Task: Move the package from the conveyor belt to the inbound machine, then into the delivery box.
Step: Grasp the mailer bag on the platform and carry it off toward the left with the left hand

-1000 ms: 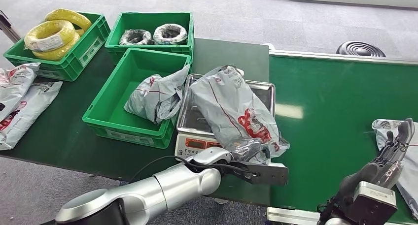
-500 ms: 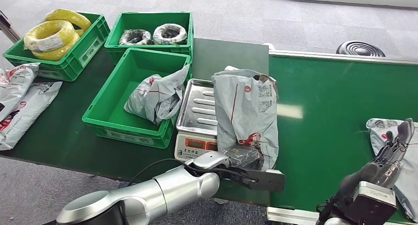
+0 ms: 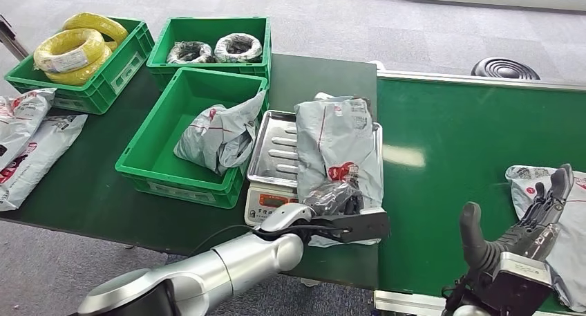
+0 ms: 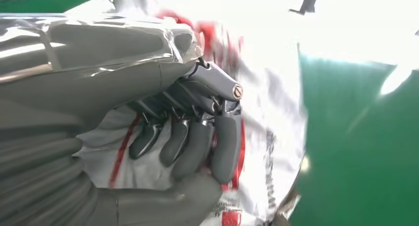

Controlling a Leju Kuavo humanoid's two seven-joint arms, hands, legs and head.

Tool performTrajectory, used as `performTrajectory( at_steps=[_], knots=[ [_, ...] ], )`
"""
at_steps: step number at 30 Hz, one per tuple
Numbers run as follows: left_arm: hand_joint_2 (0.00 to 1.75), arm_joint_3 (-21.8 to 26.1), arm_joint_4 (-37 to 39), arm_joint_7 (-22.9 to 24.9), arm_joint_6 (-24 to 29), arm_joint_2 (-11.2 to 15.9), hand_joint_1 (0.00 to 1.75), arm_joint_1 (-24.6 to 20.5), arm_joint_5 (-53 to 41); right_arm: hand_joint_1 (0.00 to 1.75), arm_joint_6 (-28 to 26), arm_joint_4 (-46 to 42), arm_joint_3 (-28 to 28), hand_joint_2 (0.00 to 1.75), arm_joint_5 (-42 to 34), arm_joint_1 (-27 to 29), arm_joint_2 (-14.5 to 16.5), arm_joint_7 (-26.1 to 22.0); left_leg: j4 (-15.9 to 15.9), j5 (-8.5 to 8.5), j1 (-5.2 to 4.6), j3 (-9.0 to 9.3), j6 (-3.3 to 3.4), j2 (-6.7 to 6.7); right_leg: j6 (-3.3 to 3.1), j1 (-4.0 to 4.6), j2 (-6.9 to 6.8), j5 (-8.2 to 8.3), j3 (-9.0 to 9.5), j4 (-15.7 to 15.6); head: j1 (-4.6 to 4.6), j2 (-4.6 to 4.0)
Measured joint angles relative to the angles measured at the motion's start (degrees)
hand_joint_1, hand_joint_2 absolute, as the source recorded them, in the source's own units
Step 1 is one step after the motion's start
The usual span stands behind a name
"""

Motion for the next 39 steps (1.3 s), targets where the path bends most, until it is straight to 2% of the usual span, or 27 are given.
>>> performTrajectory(
  at_steps=[1,2,11,15,21,25,30,34,39],
  knots=[
    [1.75,1.02,0.01,-0.90,1.84,0.01,0.03,-0.19,0.23,0.00,0.04,0.04,0.00,1.75,0.13,-0.07,0.04,0.23,0.00,0.00,0.00,0.00,0.00,0.00,0.00,0.00,0.00,0.00,0.00,0.00,-0.01,0.00],
    [1.75,2.16,0.01,-1.91,3.84,0.01,0.00,-0.39,0.42,0.00,0.07,0.10,0.00,1.75,0.25,-0.15,0.07,0.44,0.00,0.00,0.00,0.00,0.00,0.00,0.00,0.00,0.00,0.00,0.00,0.00,0.00,0.00],
    [1.75,12.42,-1.14,-10.71,18.73,0.01,0.00,-0.71,0.66,0.00,-1.23,0.89,0.32,1.75,0.55,-0.39,0.16,1.24,0.00,0.00,0.00,-0.05,0.00,0.00,0.00,0.00,0.00,-0.01,-0.04,0.01,-0.01,0.00],
    [1.75,15.85,-1.75,-12.55,21.49,0.00,0.00,-0.65,1.19,0.00,-2.13,1.22,0.73,1.75,0.55,-0.36,0.16,1.24,0.00,0.00,0.00,-0.05,0.00,0.00,0.00,0.00,0.00,-0.01,-0.05,0.00,0.00,0.00],
    [1.75,16.83,-1.79,-8.35,18.47,0.00,0.00,-0.71,1.31,0.00,-2.74,1.62,0.95,1.75,0.55,-0.33,0.14,1.24,0.00,0.00,0.00,-0.05,0.00,0.00,0.00,0.00,0.00,-0.01,-0.04,0.00,0.00,0.00],
    [1.75,14.64,-1.43,2.23,9.22,0.01,0.00,-1.06,0.76,0.00,-3.18,1.81,1.02,1.75,0.56,-0.19,0.14,1.29,0.00,0.00,0.00,-0.06,0.00,0.00,0.00,0.00,0.00,-0.01,-0.06,0.00,-0.01,0.00],
    [1.75,9.57,-0.75,9.98,0.39,0.01,0.00,-1.27,0.67,0.00,-2.78,1.82,1.16,1.75,1.03,-0.04,0.14,1.73,0.00,-0.01,0.00,-0.08,0.00,-0.01,0.00,0.00,0.00,-0.01,-0.08,0.00,0.00,0.00],
    [1.75,5.89,0.12,13.39,-4.35,0.01,0.00,-1.82,0.50,0.00,-2.26,1.86,1.44,1.75,1.46,-0.06,0.13,1.92,0.00,-0.01,0.00,-0.08,0.00,-0.01,0.00,0.00,0.00,-0.01,-0.08,0.00,-0.01,0.00],
    [1.75,3.49,1.20,14.47,-7.10,0.01,0.00,-2.29,0.50,0.00,-2.14,2.10,1.77,1.75,1.52,-0.11,0.08,1.93,0.00,0.00,0.00,-0.07,0.00,-0.02,0.00,0.00,0.00,-0.01,-0.06,0.00,0.01,0.00]
  ],
)
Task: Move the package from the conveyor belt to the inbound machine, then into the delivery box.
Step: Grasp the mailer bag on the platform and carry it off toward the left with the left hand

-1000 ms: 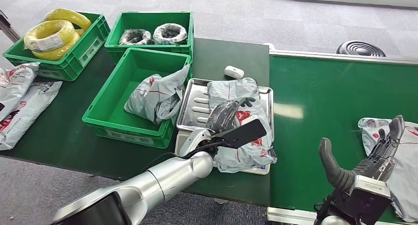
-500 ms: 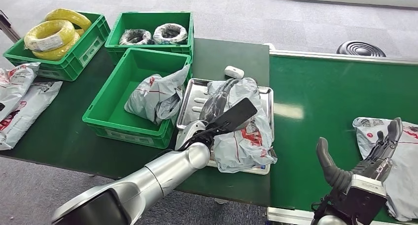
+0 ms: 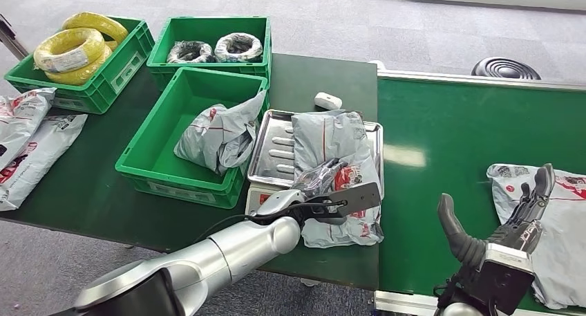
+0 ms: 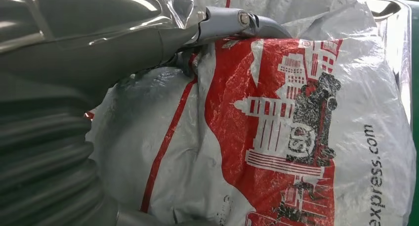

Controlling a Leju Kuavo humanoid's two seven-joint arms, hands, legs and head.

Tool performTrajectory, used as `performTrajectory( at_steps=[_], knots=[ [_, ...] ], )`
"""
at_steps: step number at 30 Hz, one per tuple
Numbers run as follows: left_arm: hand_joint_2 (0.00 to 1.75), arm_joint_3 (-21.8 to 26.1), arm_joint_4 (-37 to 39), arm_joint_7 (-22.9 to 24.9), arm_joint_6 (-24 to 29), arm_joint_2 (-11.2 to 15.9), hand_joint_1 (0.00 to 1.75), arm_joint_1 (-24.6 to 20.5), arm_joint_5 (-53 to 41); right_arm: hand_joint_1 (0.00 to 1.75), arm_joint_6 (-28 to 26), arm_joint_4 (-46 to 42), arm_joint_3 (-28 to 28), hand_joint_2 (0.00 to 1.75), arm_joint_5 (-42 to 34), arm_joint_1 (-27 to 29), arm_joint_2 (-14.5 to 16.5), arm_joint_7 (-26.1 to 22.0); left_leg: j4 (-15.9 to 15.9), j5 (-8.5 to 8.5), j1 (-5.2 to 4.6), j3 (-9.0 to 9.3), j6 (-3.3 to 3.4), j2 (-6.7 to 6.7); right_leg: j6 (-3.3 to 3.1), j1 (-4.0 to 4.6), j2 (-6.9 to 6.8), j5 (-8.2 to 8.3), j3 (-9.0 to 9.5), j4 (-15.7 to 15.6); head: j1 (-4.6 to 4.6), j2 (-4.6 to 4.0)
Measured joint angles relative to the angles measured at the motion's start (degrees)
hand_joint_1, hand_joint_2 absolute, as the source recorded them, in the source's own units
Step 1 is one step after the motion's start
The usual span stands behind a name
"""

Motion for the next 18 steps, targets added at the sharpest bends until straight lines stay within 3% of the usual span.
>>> performTrajectory(
  at_steps=[11,15,18],
  knots=[
    [1.75,-1.81,1.35,0.86,-0.80,0.00,0.00,-0.52,-0.26,0.00,0.02,0.99,0.20,1.75,-0.03,-0.57,-0.09,0.00,0.00,0.00,0.00,0.01,0.00,-0.02,0.00,0.00,0.00,0.00,0.01,0.00,-0.01,0.00],
    [1.75,-1.93,1.63,0.68,-0.40,0.00,1.61,-0.52,-0.26,0.00,0.03,1.26,0.22,1.75,-0.04,-0.75,-0.12,0.00,0.00,0.00,0.00,0.02,0.00,-0.02,0.00,0.00,0.00,0.00,0.02,0.00,0.00,0.00],
    [1.75,-1.80,1.93,-1.03,3.24,0.01,1.73,-0.50,-0.26,0.00,0.16,1.48,0.23,1.75,-0.11,-0.96,-0.14,0.13,0.00,0.00,0.00,0.02,0.00,-0.01,0.00,0.00,0.00,0.00,0.02,0.00,0.00,0.00]
  ],
)
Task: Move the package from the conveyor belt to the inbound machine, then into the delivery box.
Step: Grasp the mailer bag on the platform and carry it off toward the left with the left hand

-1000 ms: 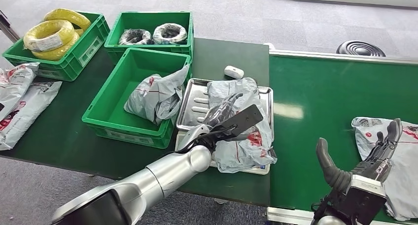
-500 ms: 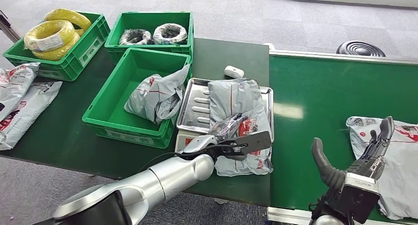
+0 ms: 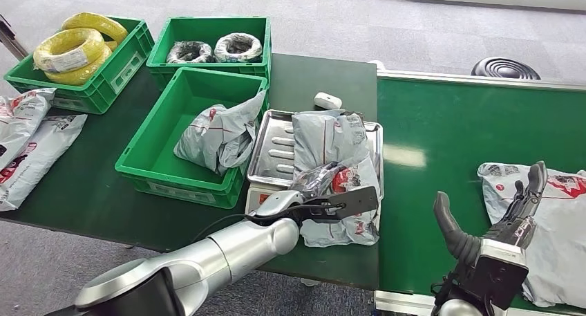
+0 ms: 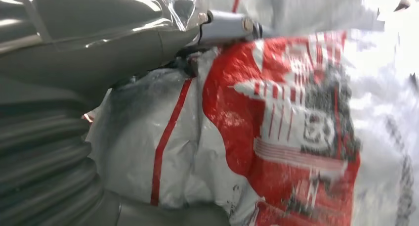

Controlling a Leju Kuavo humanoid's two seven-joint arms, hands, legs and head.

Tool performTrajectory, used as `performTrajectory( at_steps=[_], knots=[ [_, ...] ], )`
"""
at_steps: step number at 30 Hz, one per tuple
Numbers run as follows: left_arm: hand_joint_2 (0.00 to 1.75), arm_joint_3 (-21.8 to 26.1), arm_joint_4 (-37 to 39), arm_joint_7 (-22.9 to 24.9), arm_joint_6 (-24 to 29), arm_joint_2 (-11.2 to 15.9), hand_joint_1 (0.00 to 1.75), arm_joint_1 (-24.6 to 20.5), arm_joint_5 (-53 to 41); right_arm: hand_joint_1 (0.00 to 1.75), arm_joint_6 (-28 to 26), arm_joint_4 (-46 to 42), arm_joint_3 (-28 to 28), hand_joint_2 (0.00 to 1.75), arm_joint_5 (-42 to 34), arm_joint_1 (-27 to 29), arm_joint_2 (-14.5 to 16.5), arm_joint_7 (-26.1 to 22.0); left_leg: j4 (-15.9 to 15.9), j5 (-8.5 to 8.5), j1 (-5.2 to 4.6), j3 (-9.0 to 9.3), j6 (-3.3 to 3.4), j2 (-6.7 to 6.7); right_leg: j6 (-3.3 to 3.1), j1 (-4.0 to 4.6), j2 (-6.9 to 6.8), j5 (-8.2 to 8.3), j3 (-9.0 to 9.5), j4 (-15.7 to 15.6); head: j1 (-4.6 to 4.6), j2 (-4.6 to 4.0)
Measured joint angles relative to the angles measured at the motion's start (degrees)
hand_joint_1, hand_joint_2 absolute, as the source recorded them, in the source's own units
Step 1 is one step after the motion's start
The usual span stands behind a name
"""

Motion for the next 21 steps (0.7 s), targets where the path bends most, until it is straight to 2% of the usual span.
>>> performTrajectory(
  at_steps=[5,8,17,21],
  knots=[
    [1.75,2.76,0.56,-6.12,10.84,0.07,1.75,0.04,0.24,0.00,0.68,0.17,0.01,1.75,0.15,-0.65,0.06,0.52,0.00,0.00,0.00,0.00,0.00,-0.01,0.00,0.00,0.00,0.00,-0.01,0.00,-0.01,0.00],
    [1.75,5.80,0.73,-8.69,14.59,0.13,1.75,0.03,0.12,0.00,0.76,0.26,0.02,1.75,0.16,-0.76,0.07,0.54,0.00,0.00,0.00,-0.01,0.00,-0.01,0.00,0.00,0.00,0.00,-0.01,0.00,-0.01,0.00],
    [1.75,11.88,0.84,-11.24,17.02,0.15,1.75,0.03,-0.79,0.00,-0.08,0.75,0.37,1.75,-0.73,-0.71,-0.09,0.36,0.00,0.00,0.00,-0.02,0.00,-0.01,0.00,0.00,0.00,0.00,-0.03,0.00,0.00,0.00],
    [1.75,14.65,0.51,-15.59,19.24,0.15,1.75,-0.17,0.10,0.00,-0.83,0.84,0.47,1.75,-1.07,-0.47,-0.30,0.27,0.00,0.00,0.00,-0.02,0.00,-0.01,0.00,0.00,0.00,0.00,-0.03,0.00,-0.01,0.00]
  ],
)
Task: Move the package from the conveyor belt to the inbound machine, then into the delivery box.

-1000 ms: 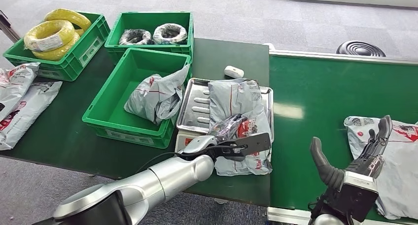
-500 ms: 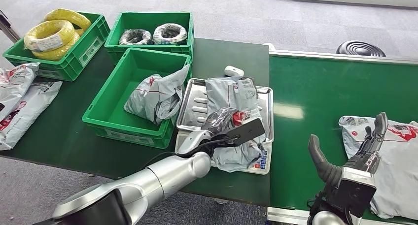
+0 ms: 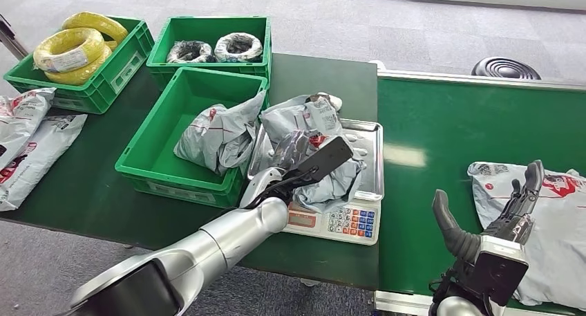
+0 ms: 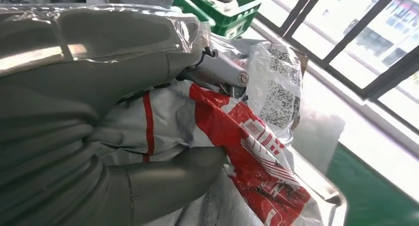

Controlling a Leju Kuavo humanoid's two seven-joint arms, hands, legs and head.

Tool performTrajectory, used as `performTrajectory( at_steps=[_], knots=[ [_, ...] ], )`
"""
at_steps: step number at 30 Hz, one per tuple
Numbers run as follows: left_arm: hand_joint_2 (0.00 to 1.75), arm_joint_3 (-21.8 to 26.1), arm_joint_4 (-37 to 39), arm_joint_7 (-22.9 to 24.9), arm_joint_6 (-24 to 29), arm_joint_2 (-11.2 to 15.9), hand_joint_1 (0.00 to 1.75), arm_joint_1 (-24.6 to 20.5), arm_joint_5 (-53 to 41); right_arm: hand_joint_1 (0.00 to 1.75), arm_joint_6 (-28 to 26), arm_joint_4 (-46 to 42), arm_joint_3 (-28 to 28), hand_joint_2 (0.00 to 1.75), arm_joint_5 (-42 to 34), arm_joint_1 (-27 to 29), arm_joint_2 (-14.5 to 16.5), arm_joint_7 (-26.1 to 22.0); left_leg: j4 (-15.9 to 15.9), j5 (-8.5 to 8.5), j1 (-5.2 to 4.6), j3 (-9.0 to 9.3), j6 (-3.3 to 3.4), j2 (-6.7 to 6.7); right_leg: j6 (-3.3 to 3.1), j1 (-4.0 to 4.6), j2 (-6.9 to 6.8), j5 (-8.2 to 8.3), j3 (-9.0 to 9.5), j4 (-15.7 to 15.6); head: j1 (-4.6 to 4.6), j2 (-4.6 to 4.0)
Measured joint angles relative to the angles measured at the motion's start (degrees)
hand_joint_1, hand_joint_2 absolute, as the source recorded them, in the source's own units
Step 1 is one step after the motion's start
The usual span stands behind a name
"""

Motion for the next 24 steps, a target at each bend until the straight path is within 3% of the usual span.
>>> performTrajectory(
  at_steps=[4,8,11,16,23,24],
  knots=[
    [1.75,5.56,-3.72,-5.70,5.88,1.04,1.75,-2.11,-1.53,0.00,-0.49,0.13,0.02,1.75,-0.27,0.45,-0.16,-0.23,0.00,0.01,0.01,-0.02,0.00,0.04,-0.01,0.01,0.01,0.01,-0.02,0.03,0.01,0.00],
    [1.75,15.61,-11.57,-4.61,8.66,5.06,1.75,-5.71,-10.20,0.00,-0.73,0.24,-0.01,1.75,-0.95,1.01,-0.53,-0.42,0.00,0.01,0.02,0.01,0.00,0.17,-0.02,0.02,0.07,0.01,-0.06,0.10,0.00,0.00],
    [1.75,26.36,-14.72,-3.60,8.80,8.64,1.75,-8.01,-18.74,0.00,-1.11,0.35,0.04,1.75,-1.40,1.66,-0.92,-0.48,-0.01,0.02,0.04,0.04,-0.02,0.23,-0.03,0.04,0.14,0.01,-0.08,0.15,0.00,0.00],
    [1.75,41.62,-13.70,-5.06,8.81,13.33,1.75,-10.16,-23.49,0.00,-1.70,0.49,0.43,1.75,-1.50,2.73,-1.15,-0.75,-0.03,0.08,0.06,0.05,-0.10,0.23,-0.04,0.06,0.17,0.00,-0.12,0.19,-0.01,0.00],
    [1.75,51.94,-6.93,2.61,6.95,18.41,1.75,-10.77,-29.22,0.00,-1.62,0.87,1.23,1.75,-1.56,2.99,-1.50,-0.19,-0.03,0.08,0.03,0.02,-0.11,0.44,-0.06,-0.01,0.35,0.02,-0.17,0.20,0.01,0.00],
    [1.75,52.87,-5.68,2.97,6.56,19.33,1.59,-10.68,-29.24,0.00,-1.62,0.90,1.26,1.75,-1.62,3.10,-1.60,-0.09,-0.03,0.08,0.02,0.01,-0.11,0.49,-0.08,0.00,0.40,0.03,-0.20,0.20,0.00,0.00]
  ],
)
